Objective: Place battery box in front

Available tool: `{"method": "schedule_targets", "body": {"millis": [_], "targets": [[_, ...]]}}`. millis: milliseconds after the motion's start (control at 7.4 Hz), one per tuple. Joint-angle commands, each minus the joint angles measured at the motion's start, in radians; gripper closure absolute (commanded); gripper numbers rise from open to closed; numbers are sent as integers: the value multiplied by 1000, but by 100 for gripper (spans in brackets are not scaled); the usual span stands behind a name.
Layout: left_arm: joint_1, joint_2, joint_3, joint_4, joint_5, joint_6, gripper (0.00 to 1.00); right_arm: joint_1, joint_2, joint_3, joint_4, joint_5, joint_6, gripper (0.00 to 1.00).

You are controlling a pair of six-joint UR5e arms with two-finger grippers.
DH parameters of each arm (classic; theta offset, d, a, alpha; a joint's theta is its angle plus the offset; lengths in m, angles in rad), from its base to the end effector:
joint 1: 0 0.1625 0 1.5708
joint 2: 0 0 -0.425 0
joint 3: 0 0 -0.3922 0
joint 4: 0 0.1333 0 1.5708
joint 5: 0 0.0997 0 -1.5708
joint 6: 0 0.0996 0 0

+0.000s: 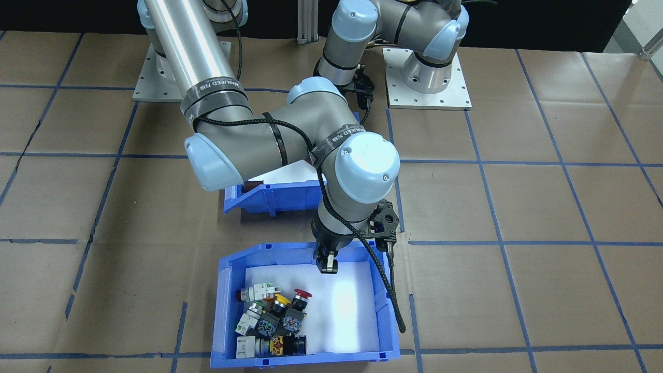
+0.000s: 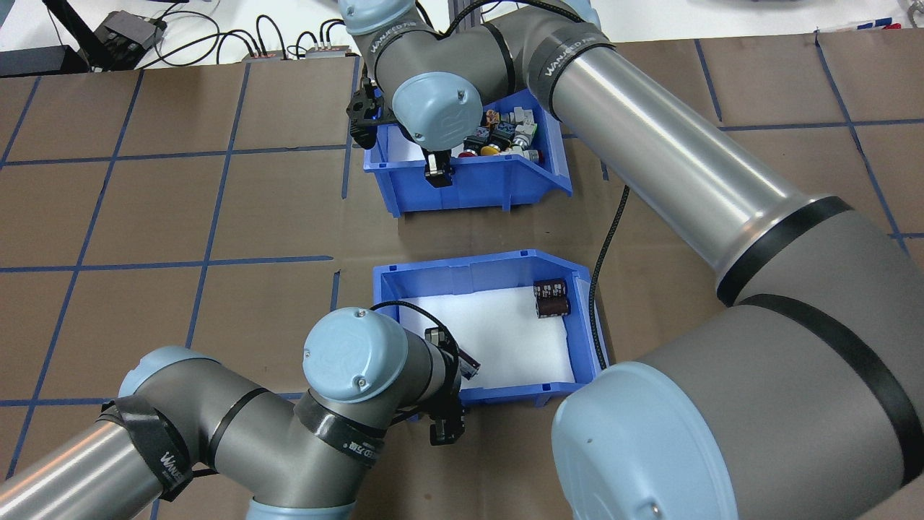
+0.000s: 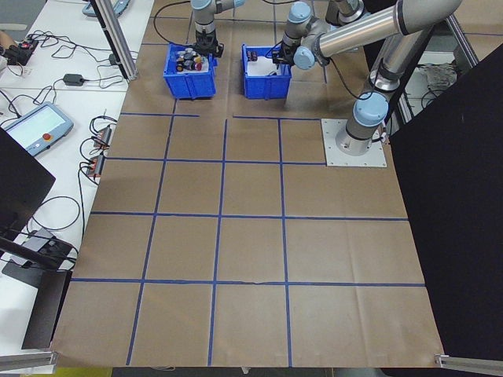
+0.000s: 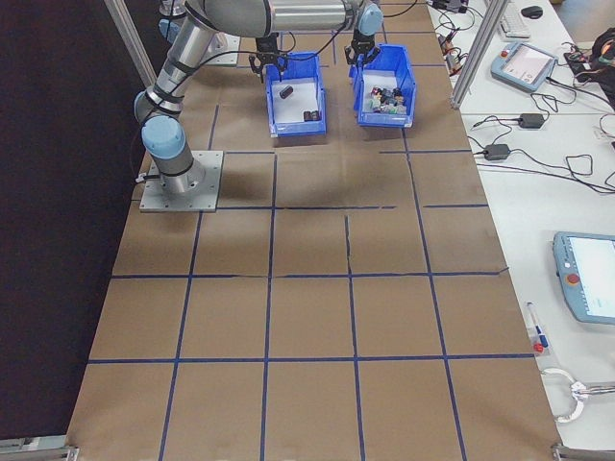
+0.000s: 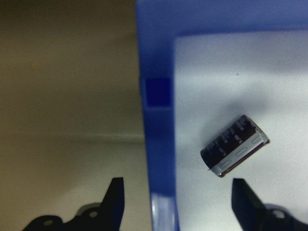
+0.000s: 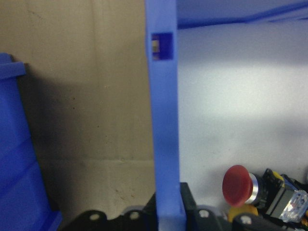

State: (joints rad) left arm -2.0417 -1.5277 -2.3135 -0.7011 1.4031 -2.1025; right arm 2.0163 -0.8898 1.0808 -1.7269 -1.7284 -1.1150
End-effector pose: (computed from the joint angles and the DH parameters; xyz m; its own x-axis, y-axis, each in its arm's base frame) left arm -0.3136 -0.2855 0.2547 0.0536 -0.9966 0.0625 -0.9730 -0.0380 0.2276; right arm 0.4289 -0.6250 0.3165 -0.0046 -0.9993 0.0377 -0.9877 0.0104 0.1562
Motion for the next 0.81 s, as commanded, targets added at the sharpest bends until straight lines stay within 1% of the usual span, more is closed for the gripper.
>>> {"method": "schedule_targets", "body": {"millis": [0, 270, 541, 676], "targets": [[0, 1, 0, 47, 11, 1, 100, -63, -75, 13, 6, -16, -41, 100], [-2, 10, 11, 49, 68, 10, 100, -170, -124, 18, 21, -17, -162, 100], [30, 27, 60, 46, 71, 112, 100, -299, -168, 40, 21, -19, -308, 100], [99, 34, 59, 46, 70, 178, 100, -365, -210, 82, 21, -19, -372, 100]]}}
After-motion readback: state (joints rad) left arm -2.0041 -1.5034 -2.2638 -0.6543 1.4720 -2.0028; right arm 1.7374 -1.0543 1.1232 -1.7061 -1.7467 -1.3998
